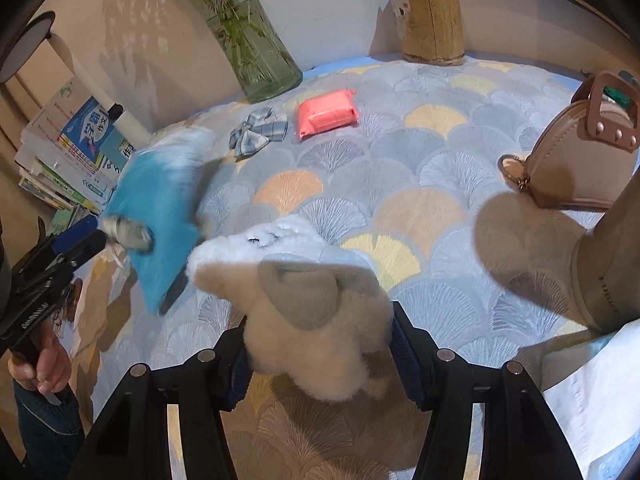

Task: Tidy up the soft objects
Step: 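Release the teal pouch onto the table with the left tool while the right tool holds the plush, then grasp the white knit slipper with the left tool while the right tool holds the plush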

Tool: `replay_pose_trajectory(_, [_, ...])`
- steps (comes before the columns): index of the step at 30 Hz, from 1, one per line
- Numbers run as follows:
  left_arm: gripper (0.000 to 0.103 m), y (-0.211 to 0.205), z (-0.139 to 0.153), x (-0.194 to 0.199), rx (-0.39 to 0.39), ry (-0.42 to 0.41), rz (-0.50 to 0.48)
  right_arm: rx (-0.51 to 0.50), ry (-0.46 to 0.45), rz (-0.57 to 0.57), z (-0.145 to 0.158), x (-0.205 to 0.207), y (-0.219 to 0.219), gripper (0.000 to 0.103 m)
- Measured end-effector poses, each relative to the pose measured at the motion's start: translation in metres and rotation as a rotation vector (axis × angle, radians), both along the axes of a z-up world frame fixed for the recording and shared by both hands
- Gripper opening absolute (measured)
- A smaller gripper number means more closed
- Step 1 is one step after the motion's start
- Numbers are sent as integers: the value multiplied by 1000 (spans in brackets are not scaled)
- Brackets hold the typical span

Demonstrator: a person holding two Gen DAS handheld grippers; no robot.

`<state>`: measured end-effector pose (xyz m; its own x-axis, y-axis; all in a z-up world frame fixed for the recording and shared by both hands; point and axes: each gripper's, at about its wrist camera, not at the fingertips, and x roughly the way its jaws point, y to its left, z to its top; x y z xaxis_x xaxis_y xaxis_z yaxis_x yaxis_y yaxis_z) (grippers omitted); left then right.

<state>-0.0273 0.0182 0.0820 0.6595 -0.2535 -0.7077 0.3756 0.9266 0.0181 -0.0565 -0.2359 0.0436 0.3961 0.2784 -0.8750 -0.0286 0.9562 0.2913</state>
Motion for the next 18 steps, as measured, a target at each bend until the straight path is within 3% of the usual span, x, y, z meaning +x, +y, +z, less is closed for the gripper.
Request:
replay_pose_trajectory(3, [76,-8,7,-9,-1,-35,-44,-2,0,5,0,-1,3,59])
replay_pose_trajectory(7, [78,-39,-4,-21,84,-75,-135,-9,-7,22,0,-3,9,59])
replay_pose_trajectory(10, [78,-59,-24,-16,139,-60,-137,-12,5,24,-4,-1,10,59])
replay_pose_trajectory(14, [78,-69,-31,-8,68,-37,-138,-8,0,29,-4,-1,9,59])
replay_pose_trajectory(18, [77,-76,-38,4,77,-18,-129,-8,-5,33,-5,-1,8,59])
